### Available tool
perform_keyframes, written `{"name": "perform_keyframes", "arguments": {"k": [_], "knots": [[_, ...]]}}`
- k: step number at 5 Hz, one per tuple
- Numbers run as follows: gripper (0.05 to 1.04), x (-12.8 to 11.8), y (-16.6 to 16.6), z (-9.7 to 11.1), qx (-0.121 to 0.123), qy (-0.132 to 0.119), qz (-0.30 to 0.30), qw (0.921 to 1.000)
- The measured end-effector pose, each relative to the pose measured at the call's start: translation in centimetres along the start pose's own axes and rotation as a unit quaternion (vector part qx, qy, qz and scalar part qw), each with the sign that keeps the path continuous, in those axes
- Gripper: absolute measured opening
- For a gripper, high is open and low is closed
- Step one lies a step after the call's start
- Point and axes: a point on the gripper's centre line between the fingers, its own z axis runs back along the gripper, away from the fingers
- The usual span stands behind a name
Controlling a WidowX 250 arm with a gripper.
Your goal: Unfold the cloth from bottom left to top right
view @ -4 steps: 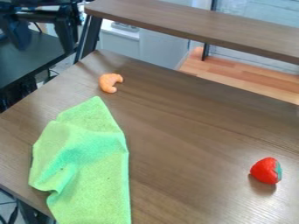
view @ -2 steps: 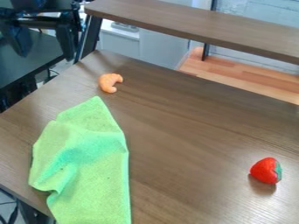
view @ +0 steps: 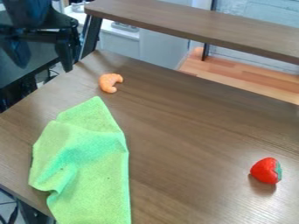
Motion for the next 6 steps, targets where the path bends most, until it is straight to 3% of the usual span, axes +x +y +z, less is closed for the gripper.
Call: {"name": "perform_keyframes", "arguments": {"k": [2, 3, 4, 6], "knots": [[0.999, -0.9, 3.0, -4.6, 0.06, -0.041, 0.002, 0.9973], [0.999, -1.4, 4.0, -6.7, 0.067, -0.034, -0.01, 0.9971], [0.999, -2.6, 4.7, -9.2, 0.071, -0.01, -0.034, 0.9968], [0.999, -5.0, 5.6, -11.7, 0.106, 0.002, -0.078, 0.9913]]}}
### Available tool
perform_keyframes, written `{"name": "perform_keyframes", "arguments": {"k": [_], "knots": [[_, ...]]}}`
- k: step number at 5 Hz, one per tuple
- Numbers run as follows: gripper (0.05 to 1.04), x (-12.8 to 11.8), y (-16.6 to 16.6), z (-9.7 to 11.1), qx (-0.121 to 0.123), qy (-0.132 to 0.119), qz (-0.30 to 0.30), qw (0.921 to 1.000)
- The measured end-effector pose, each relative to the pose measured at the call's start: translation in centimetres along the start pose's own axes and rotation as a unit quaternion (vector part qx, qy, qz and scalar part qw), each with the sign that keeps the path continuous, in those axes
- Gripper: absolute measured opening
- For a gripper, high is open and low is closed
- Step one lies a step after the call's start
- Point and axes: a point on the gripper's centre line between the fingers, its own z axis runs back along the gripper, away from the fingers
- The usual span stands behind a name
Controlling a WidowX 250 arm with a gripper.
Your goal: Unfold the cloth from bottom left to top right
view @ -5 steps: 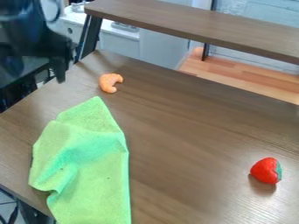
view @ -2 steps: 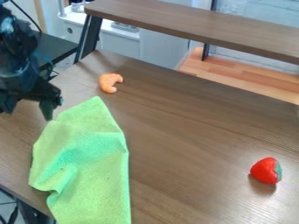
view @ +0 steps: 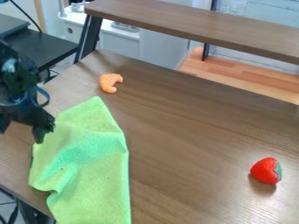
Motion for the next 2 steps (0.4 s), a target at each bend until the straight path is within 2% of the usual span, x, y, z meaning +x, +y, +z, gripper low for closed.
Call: {"name": "perform_keyframes", "arguments": {"k": [2], "knots": [[0.999, -0.32, 0.23, -1.07, 0.029, -0.01, -0.001, 0.9995]]}}
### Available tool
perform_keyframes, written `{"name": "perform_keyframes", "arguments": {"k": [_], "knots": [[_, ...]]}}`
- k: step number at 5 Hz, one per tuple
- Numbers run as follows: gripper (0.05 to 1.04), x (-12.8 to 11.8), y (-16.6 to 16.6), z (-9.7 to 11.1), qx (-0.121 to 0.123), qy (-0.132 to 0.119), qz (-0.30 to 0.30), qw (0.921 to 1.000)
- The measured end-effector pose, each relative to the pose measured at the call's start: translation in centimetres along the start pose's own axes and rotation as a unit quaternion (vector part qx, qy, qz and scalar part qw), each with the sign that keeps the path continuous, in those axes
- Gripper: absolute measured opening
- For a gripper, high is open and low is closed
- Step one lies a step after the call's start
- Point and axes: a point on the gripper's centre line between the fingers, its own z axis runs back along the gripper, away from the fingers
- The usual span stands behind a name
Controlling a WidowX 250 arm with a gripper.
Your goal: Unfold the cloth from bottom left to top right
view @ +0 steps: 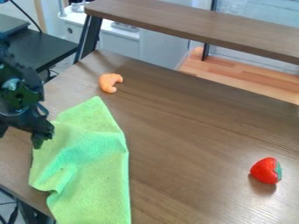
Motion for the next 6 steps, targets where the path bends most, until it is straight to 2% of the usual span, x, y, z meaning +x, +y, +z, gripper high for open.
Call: {"name": "perform_keyframes", "arguments": {"k": [1, 2, 6], "knots": [[0.999, -0.1, -0.4, -1.2, 0.019, 0.001, 0.022, 0.9996], [1.0, -0.5, -0.8, -2.2, 0.031, 0.016, 0.025, 0.9991], [0.999, -1.5, -1.7, -4.7, 0.029, 0.043, 0.024, 0.9984]]}}
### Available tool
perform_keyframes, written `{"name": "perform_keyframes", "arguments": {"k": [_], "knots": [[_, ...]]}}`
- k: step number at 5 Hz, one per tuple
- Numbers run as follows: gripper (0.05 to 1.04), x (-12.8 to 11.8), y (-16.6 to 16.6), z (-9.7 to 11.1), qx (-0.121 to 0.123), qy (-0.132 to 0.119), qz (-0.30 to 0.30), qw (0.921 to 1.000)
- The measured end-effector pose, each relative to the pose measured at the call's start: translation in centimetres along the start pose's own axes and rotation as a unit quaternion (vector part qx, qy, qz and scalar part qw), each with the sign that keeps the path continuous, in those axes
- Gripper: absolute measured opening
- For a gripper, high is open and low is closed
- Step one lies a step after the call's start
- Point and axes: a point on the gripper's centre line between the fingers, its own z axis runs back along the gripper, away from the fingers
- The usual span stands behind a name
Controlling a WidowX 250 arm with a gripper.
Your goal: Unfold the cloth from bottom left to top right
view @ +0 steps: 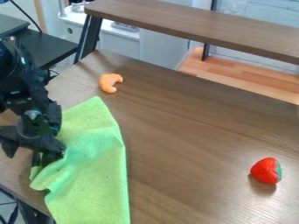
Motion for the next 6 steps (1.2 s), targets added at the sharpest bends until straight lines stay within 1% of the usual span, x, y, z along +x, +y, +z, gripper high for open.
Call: {"name": "perform_keyframes", "arguments": {"k": [1, 2, 3, 4, 5, 6], "knots": [[0.948, 0.2, -0.1, -0.2, 0.0, 0.004, 0.003, 1.0], [0.668, 0.3, -0.1, -0.3, -0.003, 0.005, 0.008, 1.0], [0.373, 0.0, 0.0, -0.4, -0.005, 0.012, 0.011, 0.9998], [0.17, -0.2, 0.2, -0.5, -0.009, 0.02, 0.008, 0.9997], [0.069, 0.0, 0.4, 0.0, -0.015, 0.018, 0.014, 0.9996], [0.054, 0.4, 1.1, 1.4, -0.026, 0.028, 0.03, 0.9988]]}}
